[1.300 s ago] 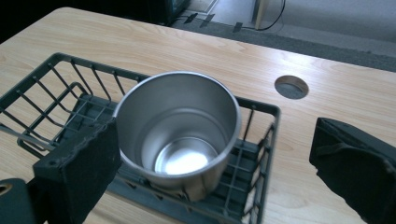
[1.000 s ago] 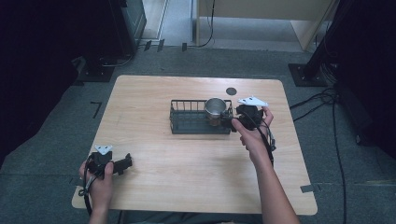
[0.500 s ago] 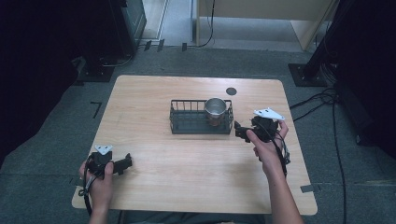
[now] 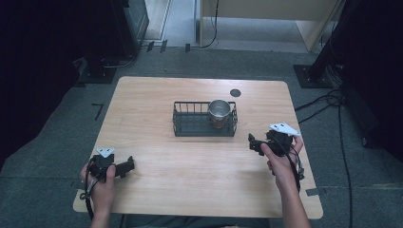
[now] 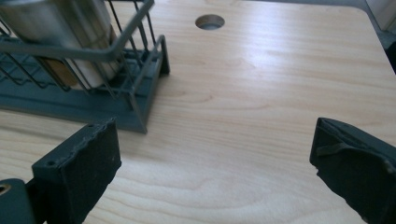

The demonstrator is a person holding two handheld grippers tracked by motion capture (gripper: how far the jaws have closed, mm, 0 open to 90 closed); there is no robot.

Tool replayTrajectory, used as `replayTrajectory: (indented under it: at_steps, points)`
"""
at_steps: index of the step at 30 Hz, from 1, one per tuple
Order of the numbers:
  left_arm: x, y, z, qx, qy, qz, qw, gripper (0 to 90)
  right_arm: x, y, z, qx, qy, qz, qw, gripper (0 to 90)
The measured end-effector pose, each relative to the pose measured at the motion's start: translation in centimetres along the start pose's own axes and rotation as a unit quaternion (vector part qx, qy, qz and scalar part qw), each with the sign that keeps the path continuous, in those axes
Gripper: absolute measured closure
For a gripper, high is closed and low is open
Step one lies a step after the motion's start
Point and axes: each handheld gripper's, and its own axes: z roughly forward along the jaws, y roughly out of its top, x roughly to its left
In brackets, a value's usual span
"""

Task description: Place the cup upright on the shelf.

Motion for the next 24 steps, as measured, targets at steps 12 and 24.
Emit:
replayTrajectory:
  at_steps: [12,24]
  points:
    - [0.0,0.0,0.0,0.000,0.000,0.000,1.0000,0.0,-2.4,-3.7,-0.3,0.022,-0.021,0.025,0.9992,1.7]
    - [0.0,0.0,0.0,0.000,0.000,0.000,1.0000,0.0,-4.4,-6.5,-1.1,0.038,-0.042,0.047,0.9973,2.0]
